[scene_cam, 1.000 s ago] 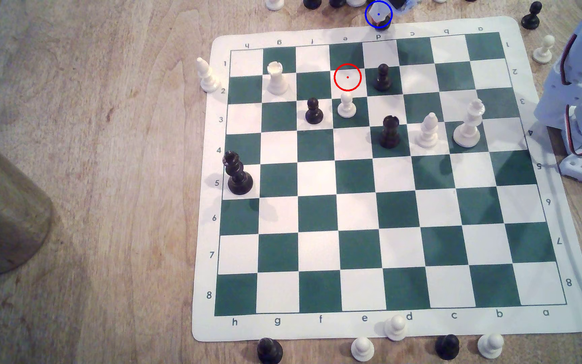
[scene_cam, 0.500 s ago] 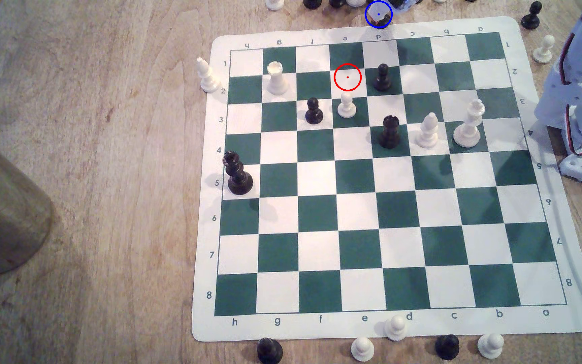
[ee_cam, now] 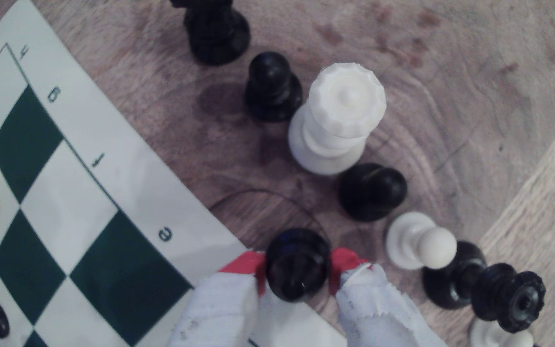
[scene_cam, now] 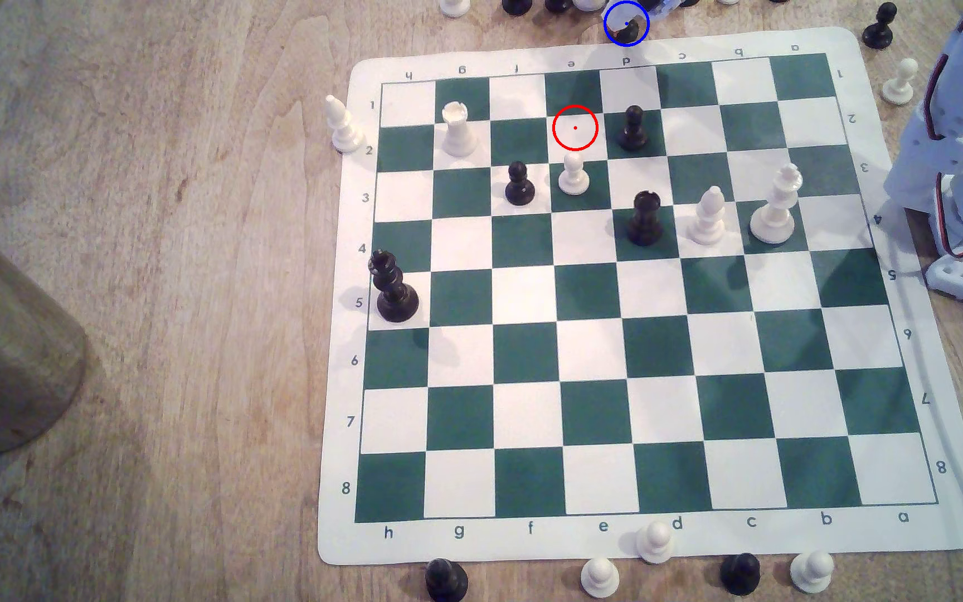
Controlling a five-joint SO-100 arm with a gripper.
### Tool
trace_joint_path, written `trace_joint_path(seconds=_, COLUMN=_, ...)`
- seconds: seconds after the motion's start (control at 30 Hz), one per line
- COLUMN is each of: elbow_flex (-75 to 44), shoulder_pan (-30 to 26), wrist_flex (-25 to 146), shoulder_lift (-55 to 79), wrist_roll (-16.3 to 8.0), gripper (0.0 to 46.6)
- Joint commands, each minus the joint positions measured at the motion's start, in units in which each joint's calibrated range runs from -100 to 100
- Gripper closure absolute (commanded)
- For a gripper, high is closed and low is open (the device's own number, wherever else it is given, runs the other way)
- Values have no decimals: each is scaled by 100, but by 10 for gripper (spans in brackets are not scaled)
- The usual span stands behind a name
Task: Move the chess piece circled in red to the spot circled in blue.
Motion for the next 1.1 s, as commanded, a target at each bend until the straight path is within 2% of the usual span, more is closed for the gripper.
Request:
trace_joint_path(seconds=0.0, elbow_flex=-301, shoulder_pan=115, wrist_flex=-100, shoulder_lift=-278, wrist_roll=15, gripper=292)
trace_joint_path(seconds=0.2, elbow_flex=-66, shoulder_pan=162, wrist_flex=-59, shoulder_lift=-779, wrist_roll=34, gripper=267)
trace_joint_path(seconds=0.37, elbow_flex=623, shoulder_pan=68, wrist_flex=113, shoulder_lift=-1780, wrist_roll=-5, gripper=250)
trace_joint_path(seconds=0.5, elbow_flex=877, shoulder_pan=37, wrist_flex=506, shoulder_lift=-2383, wrist_roll=-54, gripper=258)
trace_joint_path(seconds=0.7, elbow_flex=1847, shoulder_pan=-479, wrist_flex=1391, shoulder_lift=-4539, wrist_roll=-98, gripper=256)
trace_joint_path(seconds=0.83, elbow_flex=2083, shoulder_pan=-769, wrist_flex=2046, shoulder_lift=-5490, wrist_roll=-171, gripper=255)
trace_joint_path(seconds=0.97, elbow_flex=2446, shoulder_pan=-878, wrist_flex=2472, shoulder_lift=-6432, wrist_roll=-137, gripper=250)
trace_joint_path(seconds=1.07, elbow_flex=2482, shoulder_pan=-1097, wrist_flex=2734, shoulder_lift=-6806, wrist_roll=-151, gripper=265)
